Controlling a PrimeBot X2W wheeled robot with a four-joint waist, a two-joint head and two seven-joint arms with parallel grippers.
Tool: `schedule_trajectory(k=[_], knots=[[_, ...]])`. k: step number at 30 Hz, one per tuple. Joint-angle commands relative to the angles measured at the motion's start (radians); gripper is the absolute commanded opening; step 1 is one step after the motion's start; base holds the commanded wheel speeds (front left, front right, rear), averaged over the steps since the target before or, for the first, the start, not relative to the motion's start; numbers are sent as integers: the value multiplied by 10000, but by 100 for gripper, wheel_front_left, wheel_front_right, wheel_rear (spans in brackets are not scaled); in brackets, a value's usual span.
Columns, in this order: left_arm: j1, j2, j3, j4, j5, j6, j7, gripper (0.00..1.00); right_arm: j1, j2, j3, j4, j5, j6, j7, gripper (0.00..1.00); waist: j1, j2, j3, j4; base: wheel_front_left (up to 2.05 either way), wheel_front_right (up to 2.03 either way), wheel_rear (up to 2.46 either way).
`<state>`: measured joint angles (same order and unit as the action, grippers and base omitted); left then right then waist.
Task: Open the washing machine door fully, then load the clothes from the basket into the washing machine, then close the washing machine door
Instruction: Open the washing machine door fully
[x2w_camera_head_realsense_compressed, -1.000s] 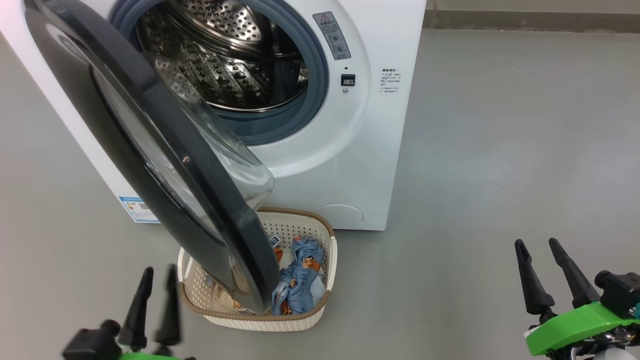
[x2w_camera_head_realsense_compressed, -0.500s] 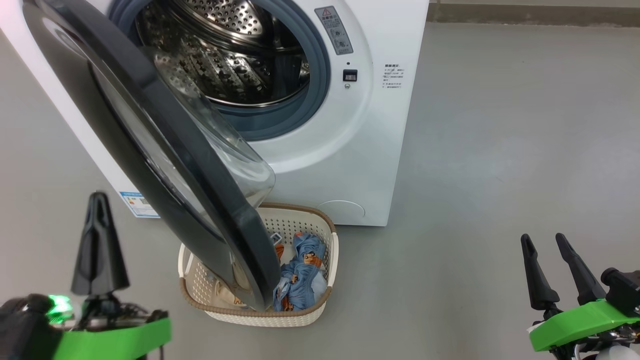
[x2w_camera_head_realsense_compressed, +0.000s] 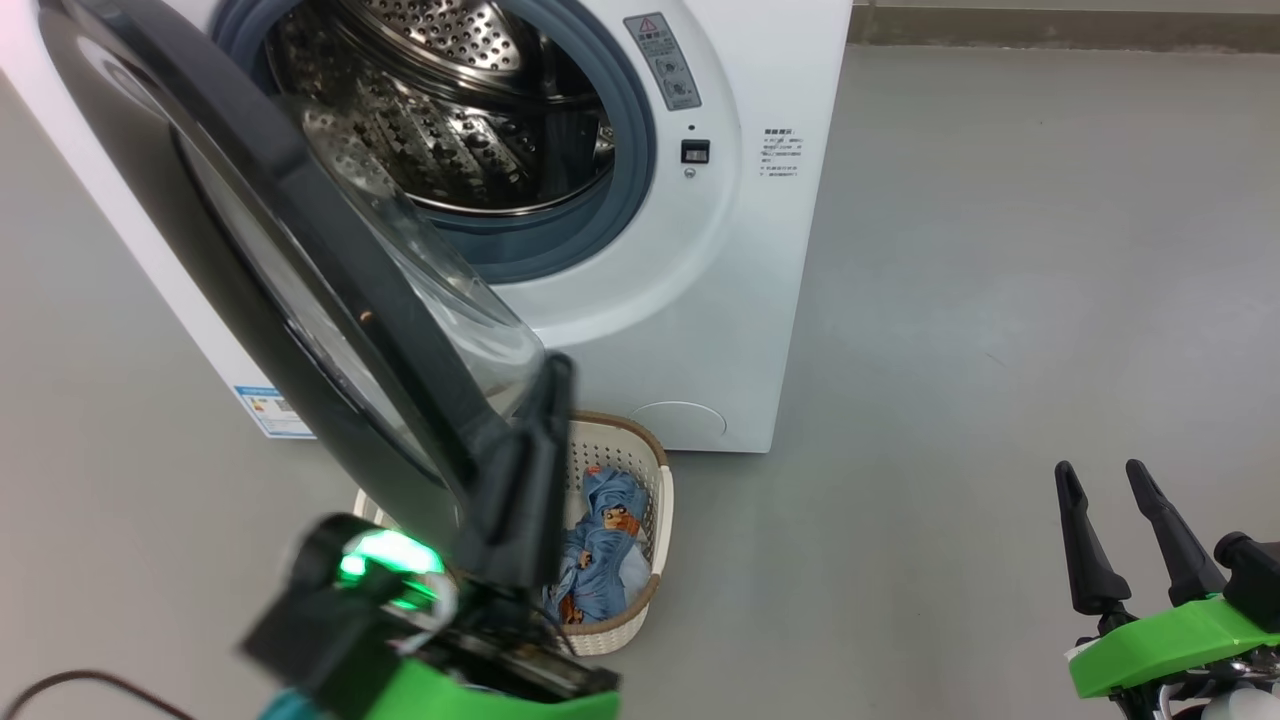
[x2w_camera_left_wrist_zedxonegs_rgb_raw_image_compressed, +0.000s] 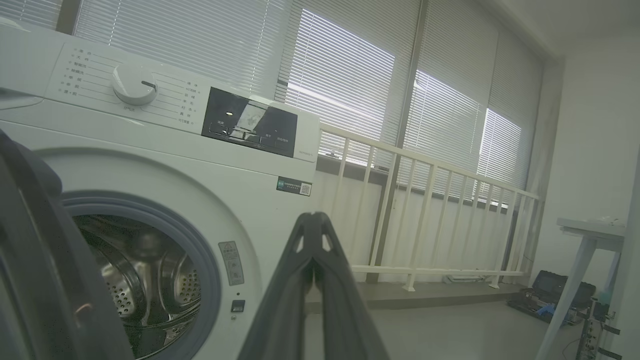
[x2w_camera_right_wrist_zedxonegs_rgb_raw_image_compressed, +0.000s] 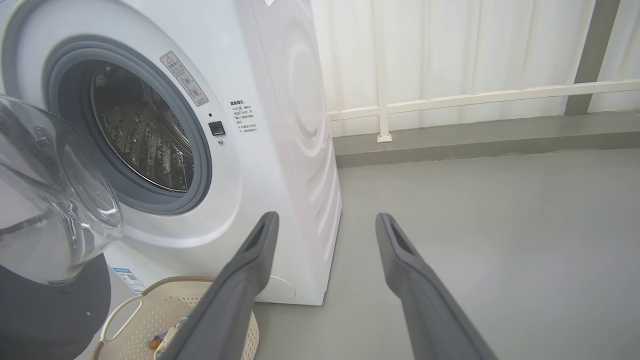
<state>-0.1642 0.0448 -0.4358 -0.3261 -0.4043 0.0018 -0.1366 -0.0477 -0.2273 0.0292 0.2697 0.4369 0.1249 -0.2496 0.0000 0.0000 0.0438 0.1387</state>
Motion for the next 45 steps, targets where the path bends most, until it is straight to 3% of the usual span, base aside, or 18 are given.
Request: schedule_trajectory(k=[1, 9, 21, 30, 45], knots=[[-267, 56, 57, 18, -165, 33, 128, 0, 68, -186, 159, -266, -100, 58, -122, 100, 0, 0, -4, -35, 0, 0, 0], [-80, 55, -616, 2276, -1339, 23, -312, 0, 13, -213, 274, -213, -121, 58, -122, 100, 0, 0, 5, -210, 0, 0, 0], [-615, 55, 109, 4980, -2629, -82, -1127, 0, 91, -254, 319, -202, -57, 58, -122, 100, 0, 0, -108, -254, 0, 0, 0], [-1019, 55, 233, 5675, -2748, -258, -1244, 0, 12, -274, 307, -271, -64, 58, -122, 100, 0, 0, -36, -214, 0, 0, 0], [-767, 55, 873, 5540, -2344, -265, -1250, 0, 64, -295, 134, -363, -201, 58, -122, 100, 0, 0, 67, 30, 0, 0, 0]])
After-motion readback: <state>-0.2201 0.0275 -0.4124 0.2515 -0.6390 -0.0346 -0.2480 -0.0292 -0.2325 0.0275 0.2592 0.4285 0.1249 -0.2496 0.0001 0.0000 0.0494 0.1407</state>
